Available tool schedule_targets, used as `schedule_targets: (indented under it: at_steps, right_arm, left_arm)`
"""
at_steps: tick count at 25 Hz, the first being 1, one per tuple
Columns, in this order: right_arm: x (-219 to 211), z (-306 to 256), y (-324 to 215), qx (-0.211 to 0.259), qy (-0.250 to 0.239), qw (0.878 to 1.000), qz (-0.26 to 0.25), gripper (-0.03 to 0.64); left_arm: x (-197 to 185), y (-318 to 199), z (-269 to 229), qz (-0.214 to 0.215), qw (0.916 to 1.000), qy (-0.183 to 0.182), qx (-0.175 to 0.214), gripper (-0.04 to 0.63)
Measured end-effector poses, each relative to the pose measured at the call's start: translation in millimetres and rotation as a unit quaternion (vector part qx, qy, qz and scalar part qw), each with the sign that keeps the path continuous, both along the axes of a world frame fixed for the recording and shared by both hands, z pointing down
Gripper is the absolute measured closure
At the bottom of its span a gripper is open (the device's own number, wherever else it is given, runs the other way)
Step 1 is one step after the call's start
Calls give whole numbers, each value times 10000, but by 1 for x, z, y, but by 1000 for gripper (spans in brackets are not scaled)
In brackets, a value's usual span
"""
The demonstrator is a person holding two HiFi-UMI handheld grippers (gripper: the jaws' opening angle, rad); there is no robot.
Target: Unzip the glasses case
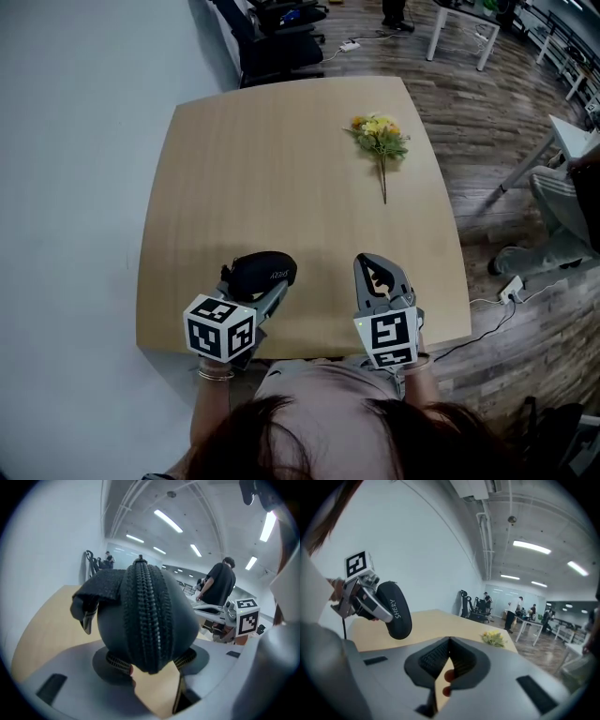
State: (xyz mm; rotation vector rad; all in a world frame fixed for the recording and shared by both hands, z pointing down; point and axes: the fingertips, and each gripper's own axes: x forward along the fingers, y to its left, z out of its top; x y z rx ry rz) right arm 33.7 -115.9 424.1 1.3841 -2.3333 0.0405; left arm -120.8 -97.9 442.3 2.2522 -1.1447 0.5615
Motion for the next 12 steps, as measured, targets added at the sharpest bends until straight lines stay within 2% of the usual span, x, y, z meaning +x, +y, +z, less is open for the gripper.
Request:
schedule_targets:
  at_steps: [4, 7, 12]
  right_arm:
    - [10, -9, 4, -255, -742, 9963, 337, 601]
    - [16, -11, 11, -235, -838, 9953, 420, 601]
    - [19, -10, 24, -284, -905, 9939, 568, 601]
  left_arm:
    - [-8, -5, -25, -425, 9959, 528, 597, 373]
    - [-11, -4, -39, -650, 9900, 820, 949, 373]
    - [-18, 3, -59, -892, 9776, 1063, 1580, 373]
